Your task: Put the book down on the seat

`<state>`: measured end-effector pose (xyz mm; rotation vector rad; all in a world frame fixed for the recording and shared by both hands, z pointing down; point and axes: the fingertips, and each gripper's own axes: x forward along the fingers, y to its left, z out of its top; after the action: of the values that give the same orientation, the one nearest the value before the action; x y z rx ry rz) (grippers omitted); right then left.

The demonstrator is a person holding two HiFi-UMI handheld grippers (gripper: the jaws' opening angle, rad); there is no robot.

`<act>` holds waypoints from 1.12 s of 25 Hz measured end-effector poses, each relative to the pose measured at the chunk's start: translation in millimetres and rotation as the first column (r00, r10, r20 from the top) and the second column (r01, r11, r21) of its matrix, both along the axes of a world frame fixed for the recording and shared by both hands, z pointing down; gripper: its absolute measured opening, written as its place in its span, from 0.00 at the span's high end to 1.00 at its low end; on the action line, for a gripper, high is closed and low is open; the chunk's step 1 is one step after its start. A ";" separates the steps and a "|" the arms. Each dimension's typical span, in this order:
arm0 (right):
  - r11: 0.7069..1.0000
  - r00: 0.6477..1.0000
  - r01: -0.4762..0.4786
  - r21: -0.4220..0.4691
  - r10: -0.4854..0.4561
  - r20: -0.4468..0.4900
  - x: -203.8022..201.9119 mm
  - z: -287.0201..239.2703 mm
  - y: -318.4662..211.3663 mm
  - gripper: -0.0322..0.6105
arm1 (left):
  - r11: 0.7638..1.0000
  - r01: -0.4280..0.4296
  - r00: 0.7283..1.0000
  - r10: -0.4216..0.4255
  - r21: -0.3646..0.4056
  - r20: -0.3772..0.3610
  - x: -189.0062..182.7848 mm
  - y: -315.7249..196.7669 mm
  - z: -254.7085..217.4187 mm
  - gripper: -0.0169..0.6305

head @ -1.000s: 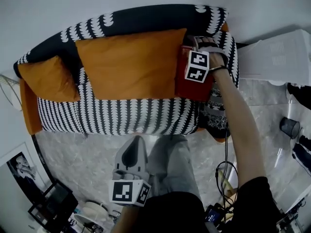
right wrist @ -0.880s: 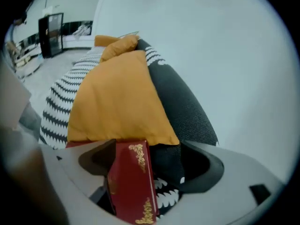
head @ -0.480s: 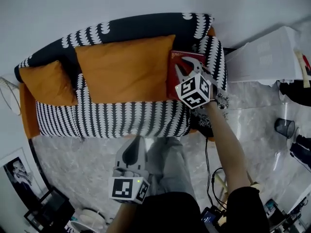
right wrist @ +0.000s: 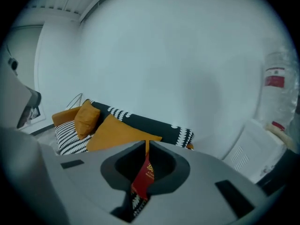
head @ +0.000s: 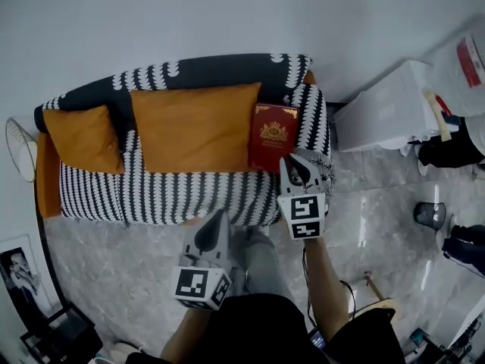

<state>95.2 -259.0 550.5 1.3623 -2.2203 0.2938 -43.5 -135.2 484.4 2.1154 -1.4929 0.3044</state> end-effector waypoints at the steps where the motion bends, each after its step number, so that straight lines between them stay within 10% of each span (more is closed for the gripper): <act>1: 1.000 1.000 -0.007 0.005 0.007 0.011 1.5 -10.9 11.7 0.90 | 1.000 -0.006 1.000 0.006 0.004 0.005 1.7 1.6 -4.6 0.95; 14: 0.980 0.966 -0.158 0.118 0.129 0.225 24.2 -135.3 126.3 0.92 | 0.996 -0.036 0.998 0.039 0.086 -0.043 35.5 10.4 -62.8 0.95; 28: 0.970 0.941 -0.192 0.151 0.138 0.309 33.3 -171.7 136.7 0.93 | 0.978 -0.122 0.990 0.133 0.172 -0.051 67.1 -2.1 -99.5 0.95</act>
<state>128.5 -122.3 378.8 1.7052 -2.4264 0.3886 23.6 -137.4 384.9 2.3374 -1.3933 0.1609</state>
